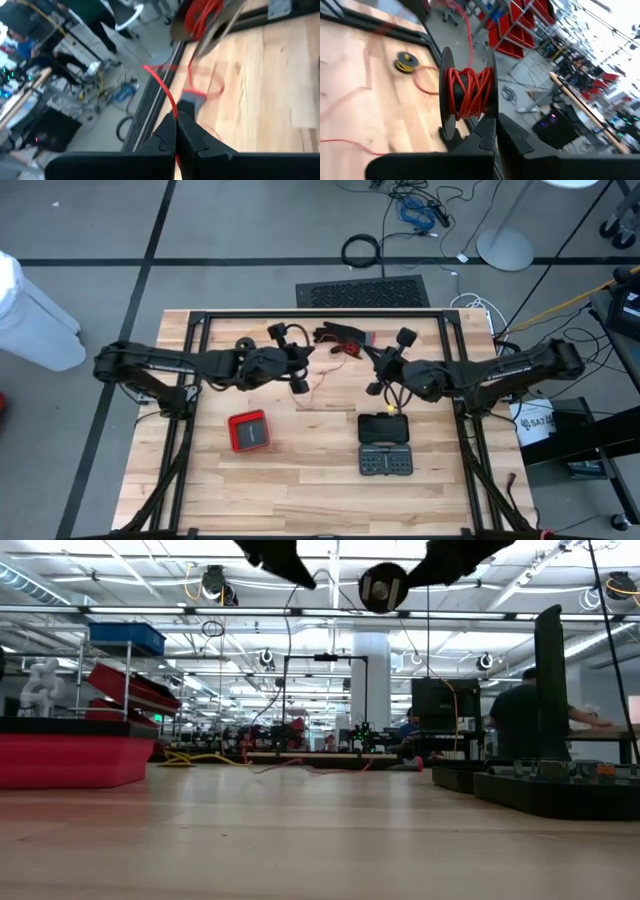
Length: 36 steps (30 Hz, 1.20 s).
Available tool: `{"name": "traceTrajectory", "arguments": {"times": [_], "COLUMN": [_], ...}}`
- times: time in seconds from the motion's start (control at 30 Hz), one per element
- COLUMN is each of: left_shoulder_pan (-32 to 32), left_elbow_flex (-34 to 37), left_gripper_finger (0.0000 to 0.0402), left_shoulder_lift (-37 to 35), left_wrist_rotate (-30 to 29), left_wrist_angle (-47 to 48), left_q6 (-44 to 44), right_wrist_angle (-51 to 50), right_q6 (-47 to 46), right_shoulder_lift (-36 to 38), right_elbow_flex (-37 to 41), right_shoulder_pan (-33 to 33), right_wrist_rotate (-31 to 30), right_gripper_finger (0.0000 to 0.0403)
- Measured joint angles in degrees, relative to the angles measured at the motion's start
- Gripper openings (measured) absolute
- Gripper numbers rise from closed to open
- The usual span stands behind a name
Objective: Coil cords
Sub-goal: Uncoil the red wire from the spool
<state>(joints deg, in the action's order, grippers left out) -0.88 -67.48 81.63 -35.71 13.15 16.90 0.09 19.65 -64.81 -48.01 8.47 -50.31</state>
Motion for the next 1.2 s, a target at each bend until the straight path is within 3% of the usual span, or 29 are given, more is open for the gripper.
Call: {"name": "traceTrajectory", "arguments": {"times": [0.2,0.57,0.7,0.93,1.2], "left_shoulder_pan": [3.4,2.8,0.9,-2.5,-5.7], "left_elbow_flex": [1.6,1.6,1.6,1.4,0.0], "left_gripper_finger": [0.0000,0.0000,0.0000,0.0000,0.0000], "left_shoulder_lift": [5.5,18.1,18.8,15.5,10.3], "left_wrist_rotate": [6.4,23.1,26.6,29.1,29.4], "left_wrist_angle": [-0.8,-17.7,-19.8,-20.5,-19.9], "left_q6": [-4.3,-4.9,-4.8,-3.5,-1.0], "right_wrist_angle": [4.5,16.7,11.7,-2.6,-12.3], "right_q6": [-1.0,5.7,7.3,0.9,-2.9], "right_shoulder_lift": [3.3,3.8,3.8,3.7,3.7], "right_elbow_flex": [0.0,0.0,0.0,0.0,0.0], "right_shoulder_pan": [2.9,0.1,-3.7,-9.8,-12.7], "right_wrist_rotate": [4.3,3.0,-0.6,-0.7,-0.6], "right_gripper_finger": [0.0000,0.0000,0.0000,0.0000,0.0000]}}
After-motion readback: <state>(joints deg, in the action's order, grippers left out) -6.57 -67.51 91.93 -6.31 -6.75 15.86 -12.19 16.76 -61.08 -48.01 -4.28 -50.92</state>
